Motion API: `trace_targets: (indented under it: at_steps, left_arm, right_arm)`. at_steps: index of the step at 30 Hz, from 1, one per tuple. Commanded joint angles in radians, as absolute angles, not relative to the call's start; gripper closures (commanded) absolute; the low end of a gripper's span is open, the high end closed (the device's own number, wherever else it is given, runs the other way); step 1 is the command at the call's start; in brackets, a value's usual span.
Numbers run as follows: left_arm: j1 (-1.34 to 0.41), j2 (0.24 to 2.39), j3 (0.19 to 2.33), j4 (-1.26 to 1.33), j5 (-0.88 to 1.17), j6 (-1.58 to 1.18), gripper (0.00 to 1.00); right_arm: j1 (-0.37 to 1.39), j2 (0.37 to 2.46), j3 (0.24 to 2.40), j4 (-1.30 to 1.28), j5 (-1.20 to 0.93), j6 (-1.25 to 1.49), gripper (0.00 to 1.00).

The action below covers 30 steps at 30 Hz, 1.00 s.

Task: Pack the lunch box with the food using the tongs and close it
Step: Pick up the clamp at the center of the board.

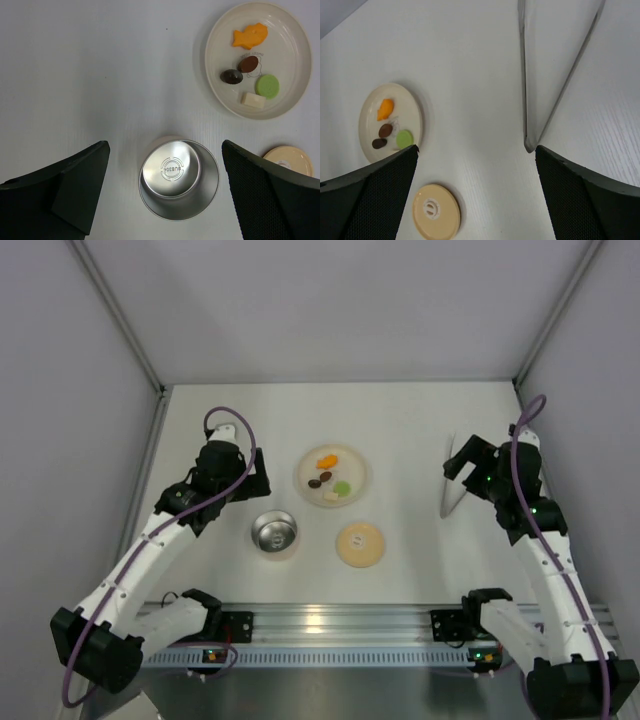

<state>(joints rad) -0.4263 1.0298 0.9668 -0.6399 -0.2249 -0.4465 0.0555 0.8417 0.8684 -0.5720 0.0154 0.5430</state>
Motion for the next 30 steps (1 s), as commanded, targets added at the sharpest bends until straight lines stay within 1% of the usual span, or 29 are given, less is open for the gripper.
trace_targets:
  at_steps: [1,11,20,30]
  left_arm:
    - [-0.428,1.012,0.994,-0.629,-0.218,-0.442,0.01]
    - [-0.428,1.015,0.994,-0.63,-0.218,-0.443,0.01]
    - [-0.428,1.017,0.996,-0.637,-0.218,-0.443,0.01]
    - [-0.426,1.014,1.0,-0.644,-0.221,-0.446,0.01]
  right_arm:
    - [0.041,0.842,0.865,-0.578,0.08,0.552,0.0]
    - [0.041,0.887,0.894,-0.611,0.156,0.528,0.01]
    - [0.041,0.983,0.9,-0.614,0.248,0.526,0.01]
    - [0.041,1.21,0.931,-0.589,0.31,0.532,0.0]
